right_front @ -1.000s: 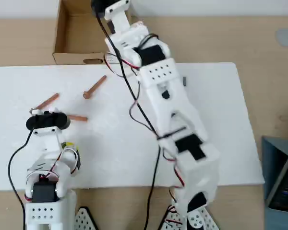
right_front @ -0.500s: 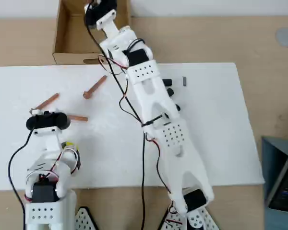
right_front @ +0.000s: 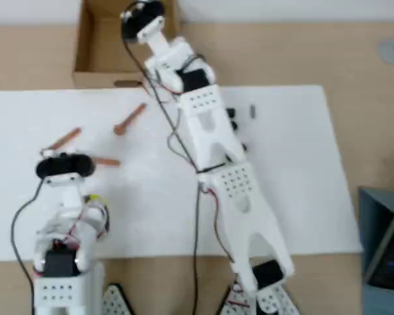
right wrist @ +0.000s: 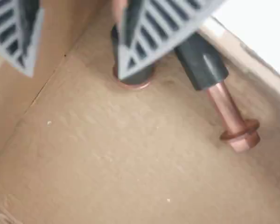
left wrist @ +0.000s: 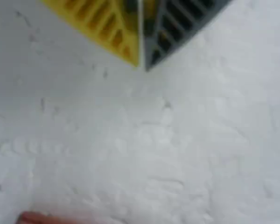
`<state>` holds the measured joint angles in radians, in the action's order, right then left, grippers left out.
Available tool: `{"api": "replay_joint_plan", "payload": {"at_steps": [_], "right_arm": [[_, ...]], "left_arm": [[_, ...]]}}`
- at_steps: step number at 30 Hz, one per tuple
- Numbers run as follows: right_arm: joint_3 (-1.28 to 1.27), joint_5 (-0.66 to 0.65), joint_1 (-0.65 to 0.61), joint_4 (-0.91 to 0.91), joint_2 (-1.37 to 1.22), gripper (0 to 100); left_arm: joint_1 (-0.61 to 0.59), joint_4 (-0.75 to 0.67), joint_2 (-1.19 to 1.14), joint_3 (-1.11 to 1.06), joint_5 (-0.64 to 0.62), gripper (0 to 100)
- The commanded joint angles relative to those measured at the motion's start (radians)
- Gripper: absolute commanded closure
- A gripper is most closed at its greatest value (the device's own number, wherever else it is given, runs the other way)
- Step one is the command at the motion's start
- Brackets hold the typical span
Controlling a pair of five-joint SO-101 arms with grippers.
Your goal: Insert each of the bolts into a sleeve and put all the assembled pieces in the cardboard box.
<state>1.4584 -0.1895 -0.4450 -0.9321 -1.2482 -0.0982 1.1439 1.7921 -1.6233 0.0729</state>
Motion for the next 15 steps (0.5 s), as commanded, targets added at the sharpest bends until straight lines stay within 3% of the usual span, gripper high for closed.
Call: {"api": "replay_joint_plan", "payload": {"at_steps": [1, 7, 15], "right_arm": [[0.062, -0.006, 0.018, -0.003, 0.019, 85.7], [0.068, -0.005, 0.018, -0.029, 0.024, 85.7], [0.213, -0.005, 0.036, -0.249, 0.053, 85.7]], "left_arm": [[-0.009, -0.034, 0.008, 0.002, -0.002, 100], [-0.009, -0.034, 0.008, 0.002, -0.002, 100], [-0.009, -0.034, 0.008, 0.002, -0.002, 100]]}}
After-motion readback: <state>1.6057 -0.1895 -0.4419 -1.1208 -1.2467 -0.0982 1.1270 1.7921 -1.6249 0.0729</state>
